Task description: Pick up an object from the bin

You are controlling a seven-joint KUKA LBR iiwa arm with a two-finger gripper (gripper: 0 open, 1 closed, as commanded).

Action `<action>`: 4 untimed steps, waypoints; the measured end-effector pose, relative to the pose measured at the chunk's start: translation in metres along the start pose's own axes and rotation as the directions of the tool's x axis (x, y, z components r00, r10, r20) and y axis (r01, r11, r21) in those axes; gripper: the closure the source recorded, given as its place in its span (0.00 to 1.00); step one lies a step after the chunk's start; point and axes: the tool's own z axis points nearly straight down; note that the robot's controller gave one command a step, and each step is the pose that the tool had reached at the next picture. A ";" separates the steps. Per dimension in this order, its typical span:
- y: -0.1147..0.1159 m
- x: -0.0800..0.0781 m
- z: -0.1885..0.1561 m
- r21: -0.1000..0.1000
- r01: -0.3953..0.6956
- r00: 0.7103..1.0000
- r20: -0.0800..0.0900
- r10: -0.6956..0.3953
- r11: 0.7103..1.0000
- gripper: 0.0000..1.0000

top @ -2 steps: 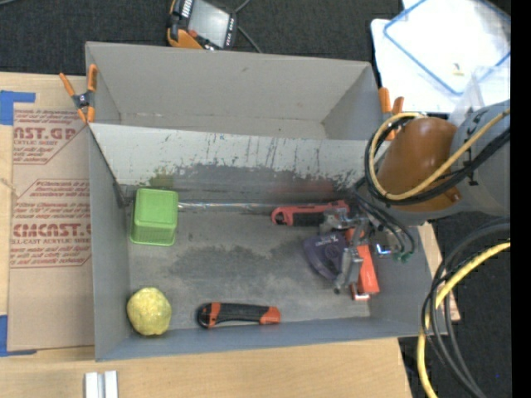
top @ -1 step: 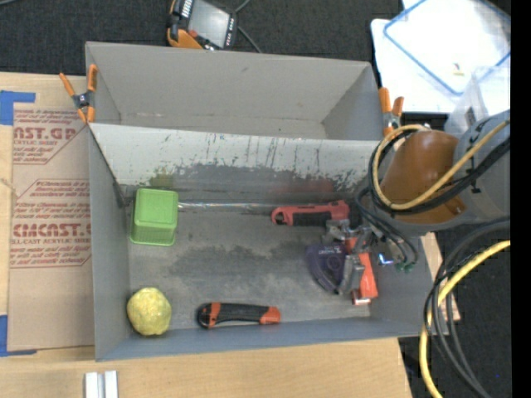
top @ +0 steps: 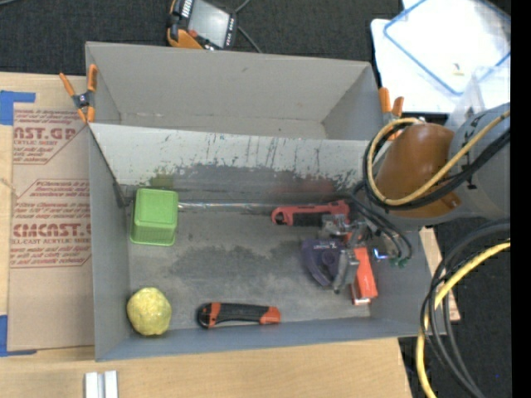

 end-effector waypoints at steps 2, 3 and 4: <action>0.014 0.017 0.009 0.000 0.380 0.925 -0.002 -0.380 0.925 1.00; 0.014 0.017 0.009 0.000 0.379 0.925 -0.002 -0.379 0.925 1.00; 0.014 0.018 0.009 -0.001 0.362 0.932 -0.001 -0.362 0.932 1.00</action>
Offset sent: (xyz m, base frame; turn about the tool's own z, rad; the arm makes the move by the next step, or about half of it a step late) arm 0.0000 0.0000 0.0000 0.0000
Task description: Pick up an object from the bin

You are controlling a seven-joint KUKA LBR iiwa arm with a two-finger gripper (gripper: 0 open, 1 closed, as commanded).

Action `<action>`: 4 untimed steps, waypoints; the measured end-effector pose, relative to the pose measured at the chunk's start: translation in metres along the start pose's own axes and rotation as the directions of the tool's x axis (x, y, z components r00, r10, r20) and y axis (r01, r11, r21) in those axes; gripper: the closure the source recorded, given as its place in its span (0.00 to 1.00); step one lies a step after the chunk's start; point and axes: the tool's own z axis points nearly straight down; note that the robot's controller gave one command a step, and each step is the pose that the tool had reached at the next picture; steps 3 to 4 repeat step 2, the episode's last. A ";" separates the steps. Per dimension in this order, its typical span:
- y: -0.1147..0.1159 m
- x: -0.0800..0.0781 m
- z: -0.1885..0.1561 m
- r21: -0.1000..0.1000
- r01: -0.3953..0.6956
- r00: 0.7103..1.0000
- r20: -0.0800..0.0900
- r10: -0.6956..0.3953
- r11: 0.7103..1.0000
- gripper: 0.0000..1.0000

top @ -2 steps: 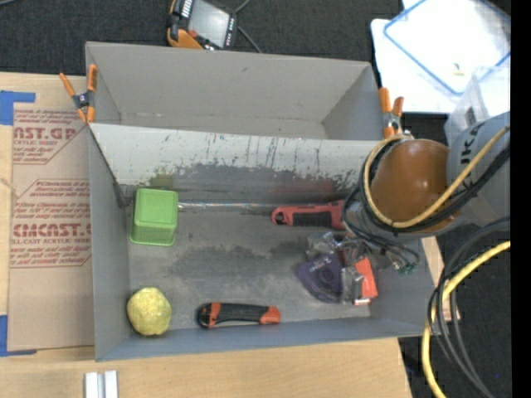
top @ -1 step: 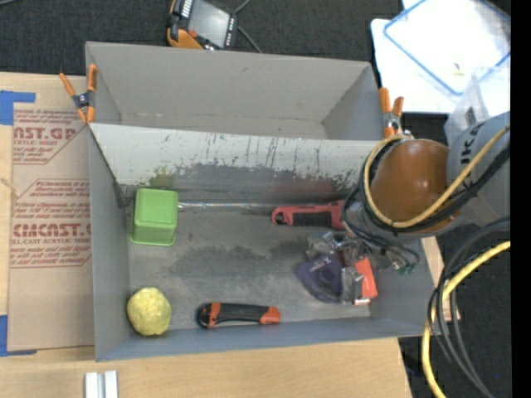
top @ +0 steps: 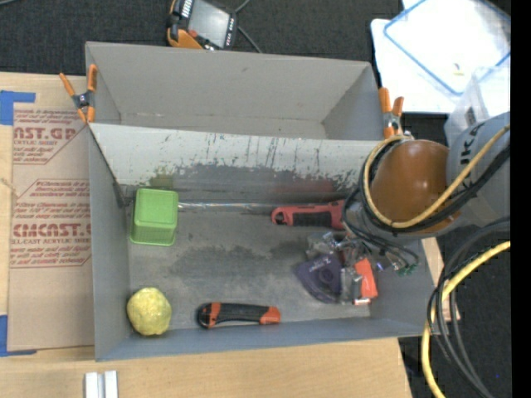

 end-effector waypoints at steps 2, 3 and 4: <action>0.005 0.000 0.001 -0.001 -0.002 1.000 0.003 0.002 1.000 1.00; 0.005 0.000 0.001 -0.001 -0.002 1.000 0.003 0.002 1.000 1.00; 0.005 0.000 0.001 -0.001 -0.002 1.000 0.003 0.002 1.000 1.00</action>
Offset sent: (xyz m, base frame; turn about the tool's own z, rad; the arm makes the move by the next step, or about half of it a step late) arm -0.0025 0.0020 -0.0013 0.0067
